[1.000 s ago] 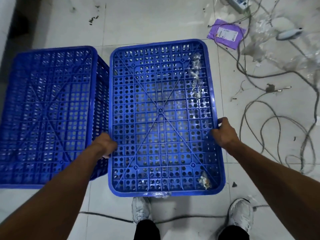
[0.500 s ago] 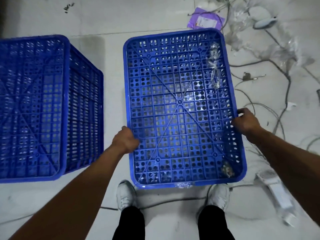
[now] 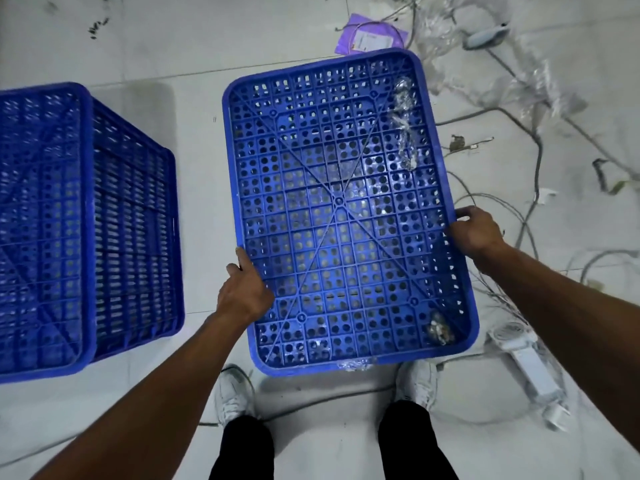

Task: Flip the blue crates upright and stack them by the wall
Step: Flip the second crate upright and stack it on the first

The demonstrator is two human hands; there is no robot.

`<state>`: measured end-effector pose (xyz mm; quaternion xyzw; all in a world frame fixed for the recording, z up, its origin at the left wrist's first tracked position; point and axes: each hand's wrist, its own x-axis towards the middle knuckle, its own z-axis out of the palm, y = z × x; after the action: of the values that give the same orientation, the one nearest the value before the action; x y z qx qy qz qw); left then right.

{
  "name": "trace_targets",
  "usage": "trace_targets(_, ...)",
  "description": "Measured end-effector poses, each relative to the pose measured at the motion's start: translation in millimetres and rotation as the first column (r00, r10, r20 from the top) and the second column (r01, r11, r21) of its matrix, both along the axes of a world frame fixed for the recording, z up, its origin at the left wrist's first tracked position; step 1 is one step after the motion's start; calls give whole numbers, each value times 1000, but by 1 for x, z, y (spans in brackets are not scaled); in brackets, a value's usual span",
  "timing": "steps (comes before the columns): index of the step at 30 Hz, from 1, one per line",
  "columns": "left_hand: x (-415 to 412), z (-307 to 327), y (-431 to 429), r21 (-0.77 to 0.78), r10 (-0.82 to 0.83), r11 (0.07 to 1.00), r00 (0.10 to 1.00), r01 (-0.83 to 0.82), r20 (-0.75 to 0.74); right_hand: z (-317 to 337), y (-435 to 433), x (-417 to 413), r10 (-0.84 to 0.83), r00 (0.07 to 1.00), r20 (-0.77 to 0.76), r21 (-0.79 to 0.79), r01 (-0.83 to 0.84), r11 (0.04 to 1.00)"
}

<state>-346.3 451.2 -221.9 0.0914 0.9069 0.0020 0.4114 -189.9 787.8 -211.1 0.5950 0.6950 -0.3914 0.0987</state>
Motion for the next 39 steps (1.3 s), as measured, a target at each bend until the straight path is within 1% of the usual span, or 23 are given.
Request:
trace_targets(3, 1, -3, 2, 44, 19, 999, 999, -21, 39, 19, 5, 2, 9, 999, -39, 47, -7, 999)
trace_targets(7, -5, -2, 0, 155, 98, 981, 989, -115, 113, 49, 2, 2, 116, 992, -50, 153, -107, 982)
trace_targets(9, -8, 5, -1, 169, 134, 973, 979, -159, 151, 61, -7, 0, 155, 986, -62, 191, -140, 971)
trace_targets(13, -9, 18, 1, 164, 104, 977, 979, -133, 178, 84, -35, -13, 212, 974, -82, 218, -190, 957)
trace_targets(15, -8, 29, 5, 212, 116, 966, 979, -150, 167, 94, -53, -21, 246, 965, -88, 231, -220, 948)
trace_targets(17, -11, 41, 11, 319, 173, 923, 973, -215, 153, 104, -72, -29, 290, 953, -91, 258, -259, 931)
trace_targets(20, -17, 73, 20, 483, 343, 784, 921, -390, 187, 120, -108, -43, 335, 936, -106, 275, -297, 914)
trace_targets(21, -18, 85, 23, 527, 366, 744, 911, -410, 192, 123, -119, -48, 353, 929, -115, 274, -312, 910)
trace_targets(25, -14, 128, 27, 659, 338, 660, 926, -360, 168, 136, -172, -75, 439, 888, -132, 274, -393, 878)
trace_targets(28, -11, 137, 20, 695, 361, 618, 918, -369, 165, 137, -205, -94, 502, 845, -183, 286, -443, 850)
trace_targets(33, -19, 137, -16, 673, 480, 634, 876, -382, 45, 139, -246, -121, 626, 746, -228, 226, -584, 779)
trace_targets(35, -28, 136, -30, 641, 503, 668, 864, -377, -15, 134, -251, -126, 635, 721, -280, 161, -616, 771)
trace_targets(37, -40, 131, -48, 589, 511, 717, 856, -374, -80, 125, -248, -125, 613, 730, -303, 118, -610, 784)
trace_targets(39, -56, 124, -69, 525, 504, 770, 851, -363, -150, 114, -235, -118, 573, 776, -262, 148, -554, 819)
